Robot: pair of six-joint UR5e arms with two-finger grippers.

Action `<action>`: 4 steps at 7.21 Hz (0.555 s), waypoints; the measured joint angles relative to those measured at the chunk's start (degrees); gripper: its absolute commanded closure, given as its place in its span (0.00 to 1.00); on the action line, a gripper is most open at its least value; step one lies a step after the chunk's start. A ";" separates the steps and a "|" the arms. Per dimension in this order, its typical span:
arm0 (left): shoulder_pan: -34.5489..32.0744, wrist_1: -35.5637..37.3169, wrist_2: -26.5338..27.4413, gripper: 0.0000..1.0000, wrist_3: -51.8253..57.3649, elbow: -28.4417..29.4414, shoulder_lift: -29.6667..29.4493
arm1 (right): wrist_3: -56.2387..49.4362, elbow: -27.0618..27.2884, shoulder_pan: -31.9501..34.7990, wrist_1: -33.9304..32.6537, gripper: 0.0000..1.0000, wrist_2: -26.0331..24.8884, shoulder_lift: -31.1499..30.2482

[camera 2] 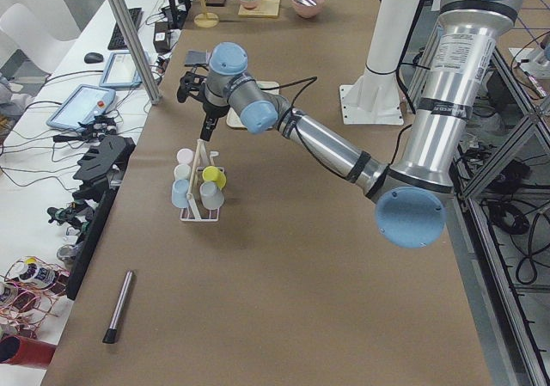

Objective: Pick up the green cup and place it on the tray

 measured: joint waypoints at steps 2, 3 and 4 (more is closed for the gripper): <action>-7.70 11.38 -1.78 0.02 16.78 0.11 3.08 | 0.02 0.03 -0.01 0.00 0.00 -0.03 0.06; -10.46 17.57 -1.11 0.02 24.05 0.36 3.53 | 0.02 0.03 -0.01 0.00 0.00 -0.04 0.05; -12.53 22.18 0.23 0.03 29.94 1.08 3.71 | 0.02 0.04 0.00 0.00 0.00 -0.04 0.02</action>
